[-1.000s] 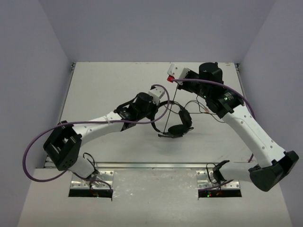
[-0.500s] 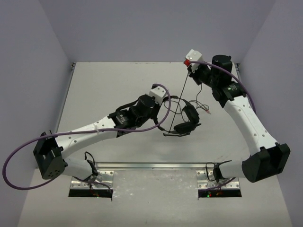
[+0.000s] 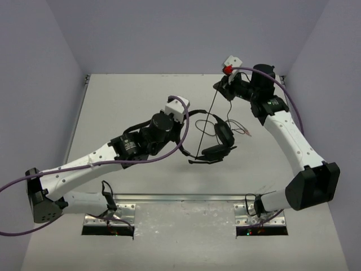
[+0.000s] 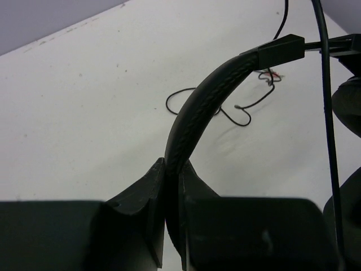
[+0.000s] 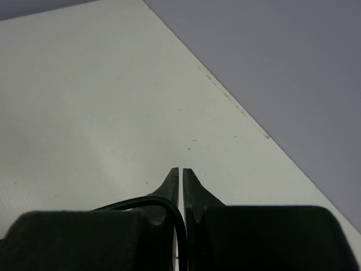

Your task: Wrap the headphones

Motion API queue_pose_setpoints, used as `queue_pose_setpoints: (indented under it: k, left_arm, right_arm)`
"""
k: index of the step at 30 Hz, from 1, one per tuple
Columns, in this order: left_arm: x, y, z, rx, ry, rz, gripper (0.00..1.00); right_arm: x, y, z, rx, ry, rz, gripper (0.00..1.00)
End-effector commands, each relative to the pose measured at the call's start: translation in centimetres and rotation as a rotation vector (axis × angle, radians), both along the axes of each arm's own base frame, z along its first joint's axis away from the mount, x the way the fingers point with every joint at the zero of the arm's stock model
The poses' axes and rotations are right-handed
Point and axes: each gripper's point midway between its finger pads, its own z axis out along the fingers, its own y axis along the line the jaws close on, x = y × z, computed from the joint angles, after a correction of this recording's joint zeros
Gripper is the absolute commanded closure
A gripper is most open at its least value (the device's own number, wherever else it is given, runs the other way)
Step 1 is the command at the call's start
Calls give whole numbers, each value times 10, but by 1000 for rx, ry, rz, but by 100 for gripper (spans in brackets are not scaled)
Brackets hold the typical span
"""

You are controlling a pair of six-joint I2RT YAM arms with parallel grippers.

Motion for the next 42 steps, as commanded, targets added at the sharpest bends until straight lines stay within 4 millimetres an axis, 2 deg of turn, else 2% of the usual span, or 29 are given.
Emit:
queue_pose_setpoints:
  k: [1,4,5,6,7,9,12,13,15,16,17,19,21,22,24,25,26,27,28,30,33,34,36,37,38,39,40,41,42]
  left_arm:
    - [-7,14,70,-189,-90,73,100]
    - [-6,36,122,-360,-163,176,100]
    - [-9,44,147,-424,-188,186,100]
    - [-12,46,160,-460,-201,184,100]
    - [-13,49,172,-495,-208,187,100]
    - [-19,56,203,-572,-232,183,100]
    - [-24,58,230,-652,-228,170,100]
    - [-28,62,247,-709,-233,169,100]
    - [-25,72,257,-763,-232,226,100]
    - [-25,78,269,-812,-233,254,100]
    - [-24,82,275,-838,-237,280,100]
    - [-19,100,288,-898,-254,387,100]
    - [-13,118,292,-909,-272,502,100]
    - [-12,125,303,-931,-284,546,100]
    - [-8,138,309,-921,-304,635,100]
    - [-2,133,307,-886,-307,665,100]
    - [-6,143,324,-920,-323,682,100]
    - [-4,146,325,-902,-330,713,100]
    - [2,141,324,-871,-336,731,100]
    - [0,150,334,-869,-356,770,100]
    - [5,147,334,-847,-368,790,100]
    - [5,145,334,-843,-369,790,100]
    - [7,146,334,-822,-379,802,100]
    - [9,144,331,-797,-384,819,100]
    - [11,145,330,-770,-392,840,100]
    - [12,151,328,-725,-410,897,100]
    - [17,153,323,-691,-419,928,100]
    - [20,156,322,-665,-429,947,100]
    - [30,159,317,-629,-443,977,100]
  right_arm:
    - [-2,12,23,157,-55,68,94]
    - [-23,34,19,304,-6,204,89]
    - [-28,39,20,346,3,236,86]
    - [-35,45,7,420,101,258,86]
    - [-39,51,24,460,34,315,85]
    - [-47,61,24,518,71,393,82]
    - [-49,83,21,600,116,463,80]
    - [-49,97,17,621,139,499,78]
    - [-51,121,17,633,151,543,76]
    - [-49,130,12,633,167,549,76]
    - [-40,140,-4,635,204,534,74]
    - [-46,164,-13,640,239,570,72]
    - [-51,181,-38,646,302,564,72]
    - [-55,185,-44,649,303,564,71]
    - [-64,192,-68,643,348,551,71]
    - [-67,193,-75,641,360,550,71]
    - [-71,193,-82,639,371,548,71]
    - [-79,194,-97,631,410,545,70]
    - [-83,194,-100,631,413,554,69]
    - [-97,192,-121,620,460,553,70]
    - [-110,190,-131,631,475,575,69]
    - [-112,191,-132,630,482,581,72]
    - [-115,192,-136,625,489,584,93]
    - [-116,191,-134,627,484,583,99]
    - [-115,189,-134,630,479,563,99]
    - [-122,183,-147,618,504,522,99]
    - [-126,176,-136,627,469,498,99]
    - [-124,169,-138,626,435,428,99]
    - [-141,155,-164,593,491,363,99]
